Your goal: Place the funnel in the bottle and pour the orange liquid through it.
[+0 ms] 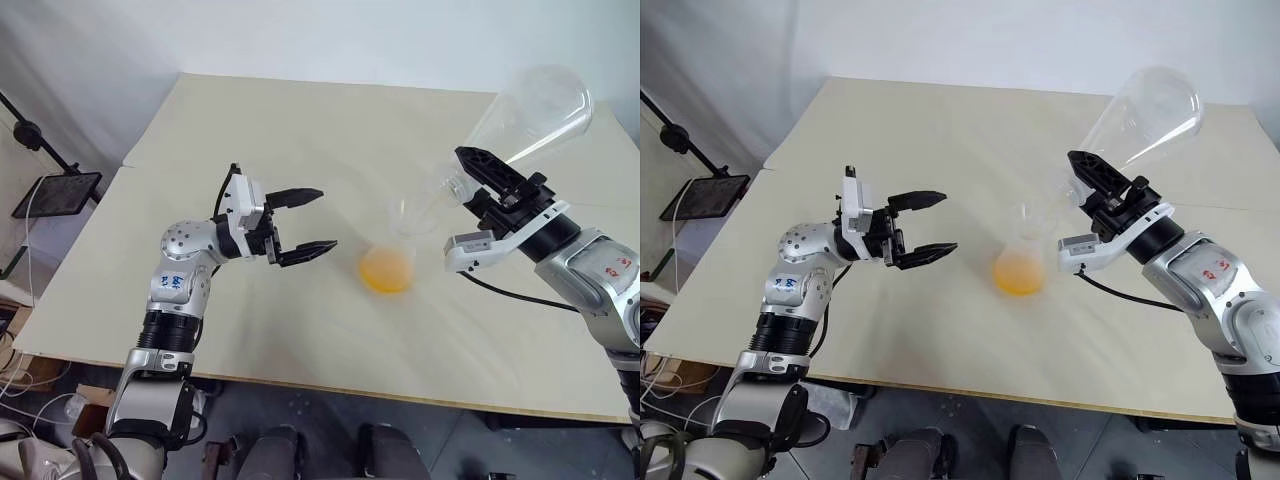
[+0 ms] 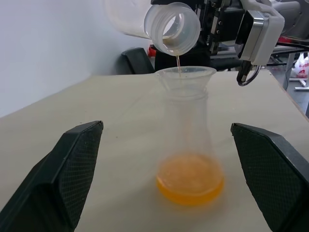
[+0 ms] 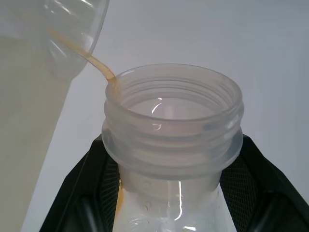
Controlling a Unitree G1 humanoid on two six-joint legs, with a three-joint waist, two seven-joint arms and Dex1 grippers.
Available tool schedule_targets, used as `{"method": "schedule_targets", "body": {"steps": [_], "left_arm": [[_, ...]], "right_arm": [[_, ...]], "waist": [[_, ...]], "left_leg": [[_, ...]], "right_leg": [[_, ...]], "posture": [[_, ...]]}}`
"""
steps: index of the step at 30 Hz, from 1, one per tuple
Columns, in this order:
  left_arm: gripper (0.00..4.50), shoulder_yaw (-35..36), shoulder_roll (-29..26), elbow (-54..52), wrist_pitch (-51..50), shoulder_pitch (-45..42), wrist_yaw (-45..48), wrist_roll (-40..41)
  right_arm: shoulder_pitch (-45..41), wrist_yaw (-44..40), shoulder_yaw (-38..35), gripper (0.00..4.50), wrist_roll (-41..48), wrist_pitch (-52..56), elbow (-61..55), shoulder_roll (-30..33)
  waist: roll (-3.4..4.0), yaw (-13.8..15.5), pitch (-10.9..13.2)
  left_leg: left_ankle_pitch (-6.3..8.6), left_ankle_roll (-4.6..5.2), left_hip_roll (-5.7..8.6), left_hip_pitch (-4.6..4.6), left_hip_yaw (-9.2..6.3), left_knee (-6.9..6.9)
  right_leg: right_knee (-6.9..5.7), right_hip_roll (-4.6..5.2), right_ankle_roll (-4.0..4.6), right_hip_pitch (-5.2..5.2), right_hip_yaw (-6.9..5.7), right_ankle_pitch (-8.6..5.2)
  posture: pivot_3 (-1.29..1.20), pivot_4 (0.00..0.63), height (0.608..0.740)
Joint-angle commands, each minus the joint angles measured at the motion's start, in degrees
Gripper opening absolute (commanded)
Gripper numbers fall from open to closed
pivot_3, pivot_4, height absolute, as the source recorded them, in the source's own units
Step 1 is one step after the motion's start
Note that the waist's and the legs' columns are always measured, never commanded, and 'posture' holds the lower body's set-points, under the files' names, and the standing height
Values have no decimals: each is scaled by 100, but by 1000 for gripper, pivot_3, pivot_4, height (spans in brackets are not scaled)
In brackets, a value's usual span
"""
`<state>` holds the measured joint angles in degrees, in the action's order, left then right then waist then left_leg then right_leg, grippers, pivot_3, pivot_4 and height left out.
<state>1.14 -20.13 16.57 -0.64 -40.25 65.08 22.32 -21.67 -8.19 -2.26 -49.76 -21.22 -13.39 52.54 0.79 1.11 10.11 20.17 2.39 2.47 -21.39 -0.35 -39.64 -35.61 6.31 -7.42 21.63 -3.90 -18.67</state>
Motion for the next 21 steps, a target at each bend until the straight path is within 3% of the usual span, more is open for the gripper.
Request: {"method": "schedule_targets", "body": {"steps": [1, 14, 21], "left_arm": [[4500, 29, -14, -79, 26, -109, 27, 89], [4500, -25, 36, -97, 31, -105, 18, 60], [4500, -27, 24, -44, 53, -136, 25, 39]], "right_arm": [[-121, 138, -190, 2424, -48, -14, -200, 82], [-76, 150, -295, 2424, 148, 27, -203, 11], [-94, -470, -546, 2424, 1640, 439, -381, -450]], "waist": [[0, -2, 0], [0, -5, 0], [0, -8, 0]], "left_leg": [[0, 0, 0, 0, 0, 0], [0, 0, 0, 0, 0, 0], [0, 0, -1, 0, 0, -1]], "right_leg": [[0, 0, 0, 0, 0, 0], [0, 0, 0, 0, 0, 0], [-1, 0, 0, 0, -5, 0]], "posture": [[0, 150, 740], [0, 150, 740], [0, 150, 740]]}}
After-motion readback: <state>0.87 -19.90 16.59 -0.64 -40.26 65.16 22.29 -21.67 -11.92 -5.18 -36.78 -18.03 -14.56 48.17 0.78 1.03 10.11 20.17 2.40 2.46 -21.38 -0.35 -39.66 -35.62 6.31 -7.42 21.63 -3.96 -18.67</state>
